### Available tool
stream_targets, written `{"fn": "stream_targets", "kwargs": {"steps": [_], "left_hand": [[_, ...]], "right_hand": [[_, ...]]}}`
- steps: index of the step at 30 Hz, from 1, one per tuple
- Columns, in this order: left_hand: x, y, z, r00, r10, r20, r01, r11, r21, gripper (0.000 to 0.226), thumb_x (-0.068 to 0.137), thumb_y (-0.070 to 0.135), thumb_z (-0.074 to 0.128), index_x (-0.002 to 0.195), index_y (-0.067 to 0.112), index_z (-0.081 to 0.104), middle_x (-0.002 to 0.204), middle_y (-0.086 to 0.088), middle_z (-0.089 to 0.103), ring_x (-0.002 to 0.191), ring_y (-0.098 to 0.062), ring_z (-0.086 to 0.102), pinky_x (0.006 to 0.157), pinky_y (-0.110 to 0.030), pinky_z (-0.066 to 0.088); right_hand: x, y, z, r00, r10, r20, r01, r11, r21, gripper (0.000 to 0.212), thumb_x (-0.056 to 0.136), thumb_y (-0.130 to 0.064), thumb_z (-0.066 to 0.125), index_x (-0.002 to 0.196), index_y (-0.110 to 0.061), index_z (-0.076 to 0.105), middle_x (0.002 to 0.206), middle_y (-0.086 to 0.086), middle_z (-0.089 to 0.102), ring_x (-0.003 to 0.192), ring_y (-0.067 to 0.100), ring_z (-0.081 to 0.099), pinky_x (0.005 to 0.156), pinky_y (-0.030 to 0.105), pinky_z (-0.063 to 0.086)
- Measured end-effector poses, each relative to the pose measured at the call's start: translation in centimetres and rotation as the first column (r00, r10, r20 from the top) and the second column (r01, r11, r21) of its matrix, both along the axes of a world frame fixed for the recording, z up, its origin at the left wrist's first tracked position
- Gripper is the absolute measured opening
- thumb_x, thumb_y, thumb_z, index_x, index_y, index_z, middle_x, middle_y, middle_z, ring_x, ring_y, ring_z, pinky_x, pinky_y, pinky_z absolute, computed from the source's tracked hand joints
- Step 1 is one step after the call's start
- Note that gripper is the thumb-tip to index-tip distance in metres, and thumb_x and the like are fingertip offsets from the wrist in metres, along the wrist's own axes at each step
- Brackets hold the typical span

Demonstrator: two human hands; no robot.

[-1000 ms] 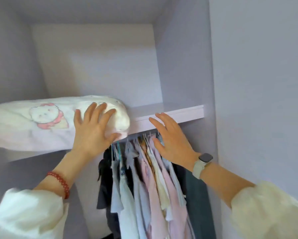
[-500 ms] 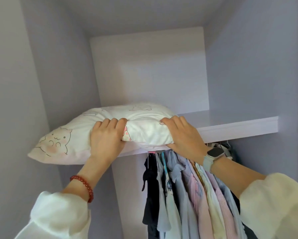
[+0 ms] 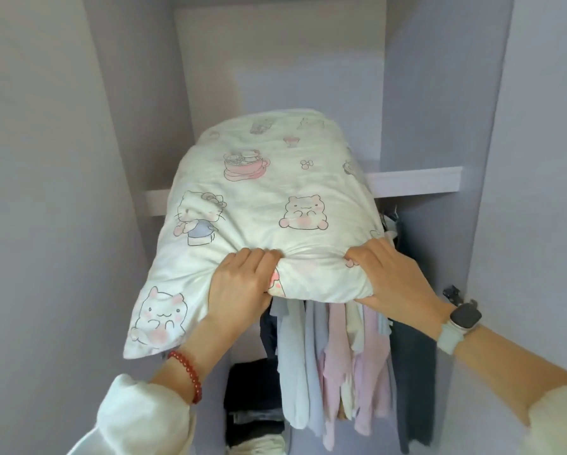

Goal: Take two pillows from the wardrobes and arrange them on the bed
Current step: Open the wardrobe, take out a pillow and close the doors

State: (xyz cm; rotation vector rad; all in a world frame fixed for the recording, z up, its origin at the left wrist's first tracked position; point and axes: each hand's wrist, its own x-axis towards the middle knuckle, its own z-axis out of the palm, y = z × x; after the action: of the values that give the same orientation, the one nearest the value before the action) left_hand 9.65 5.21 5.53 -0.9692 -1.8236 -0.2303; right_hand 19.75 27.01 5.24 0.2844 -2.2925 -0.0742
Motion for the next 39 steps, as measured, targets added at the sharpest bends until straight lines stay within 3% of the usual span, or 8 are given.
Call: {"fn": "stream_targets", "kwargs": {"steps": [5,8,17,24,29,33,37,39], "left_hand": [[5.9,0.0,-5.3,0.982,-0.182,0.049,0.186,0.978,-0.091,0.046,0.051,0.002,0.044,0.091,0.006,0.066,0.073,-0.006,0.067,0.066,-0.025,0.064,0.060,-0.026,0.035],[8.7,0.0,-8.6,0.958,-0.248,0.142,0.267,0.954,-0.139,0.047,0.046,-0.002,0.061,0.092,0.007,0.064,0.073,-0.005,0.066,0.064,-0.024,0.063,0.051,-0.028,0.043],[12.8,-0.5,-13.9,0.848,-0.357,0.391,0.475,0.839,-0.264,0.065,0.031,0.002,0.075,0.094,0.009,0.063,0.078,-0.003,0.070,0.066,-0.023,0.066,0.045,-0.024,0.049],[14.2,0.6,-14.8,0.763,-0.375,0.526,0.536,0.822,-0.192,0.038,0.048,0.000,0.074,0.084,0.008,0.064,0.064,-0.006,0.067,0.053,-0.025,0.062,0.036,-0.025,0.043],[15.6,3.4,-15.0,0.681,-0.475,0.557,0.631,0.767,-0.118,0.029,0.063,0.001,0.073,0.088,0.009,0.063,0.073,-0.009,0.069,0.059,-0.028,0.063,0.046,-0.025,0.038],[17.6,6.3,-17.2,0.521,-0.523,0.674,0.756,0.650,-0.080,0.011,0.081,0.010,0.061,0.091,0.013,0.060,0.077,-0.005,0.067,0.065,-0.027,0.060,0.053,-0.029,0.042],[20.1,9.4,-21.8,0.385,-0.429,0.817,0.804,0.590,-0.069,0.012,0.091,0.022,0.051,0.099,0.017,0.058,0.087,0.003,0.064,0.078,-0.020,0.058,0.061,-0.021,0.032],[21.5,10.8,-23.8,0.347,-0.366,0.863,0.821,0.564,-0.091,0.019,0.094,0.025,0.046,0.104,0.016,0.059,0.094,-0.001,0.066,0.087,-0.022,0.061,0.069,-0.022,0.035]], "right_hand": [[7.9,-0.1,-5.2,0.985,-0.014,0.175,0.027,0.997,-0.068,0.059,0.055,-0.022,0.083,0.101,-0.015,0.048,0.089,0.009,0.062,0.080,0.030,0.062,0.050,0.035,0.053],[12.0,0.0,-8.2,0.948,-0.020,0.317,0.074,0.985,-0.158,0.050,0.068,-0.027,0.076,0.110,-0.010,0.053,0.104,0.010,0.059,0.096,0.030,0.057,0.067,0.046,0.054],[19.6,-2.0,-13.3,0.772,-0.026,0.635,0.310,0.887,-0.341,0.056,0.073,-0.026,0.065,0.123,-0.021,0.039,0.116,0.001,0.056,0.102,0.021,0.053,0.083,0.035,0.046],[22.9,-3.8,-13.8,0.825,-0.116,0.553,0.440,0.747,-0.499,0.059,0.072,-0.021,0.067,0.124,-0.027,0.039,0.099,-0.018,0.047,0.083,0.008,0.048,0.061,0.012,0.034],[26.0,-4.4,-14.5,0.857,-0.237,0.457,0.494,0.627,-0.602,0.054,0.072,-0.020,0.068,0.119,-0.028,0.043,0.106,-0.013,0.052,0.094,0.018,0.056,0.075,0.034,0.046],[29.5,-3.8,-16.0,0.825,-0.373,0.424,0.564,0.575,-0.593,0.054,0.068,-0.024,0.069,0.117,-0.027,0.048,0.111,-0.004,0.057,0.100,0.018,0.055,0.077,0.033,0.044],[32.0,-1.5,-18.1,0.710,-0.393,0.584,0.704,0.398,-0.588,0.054,0.070,-0.018,0.067,0.121,-0.025,0.051,0.122,0.004,0.057,0.114,0.022,0.050,0.095,0.042,0.043],[33.3,0.0,-18.9,0.752,-0.291,0.591,0.657,0.258,-0.709,0.051,0.079,-0.004,0.057,0.127,-0.020,0.048,0.131,0.005,0.050,0.123,0.024,0.044,0.103,0.038,0.037]]}}
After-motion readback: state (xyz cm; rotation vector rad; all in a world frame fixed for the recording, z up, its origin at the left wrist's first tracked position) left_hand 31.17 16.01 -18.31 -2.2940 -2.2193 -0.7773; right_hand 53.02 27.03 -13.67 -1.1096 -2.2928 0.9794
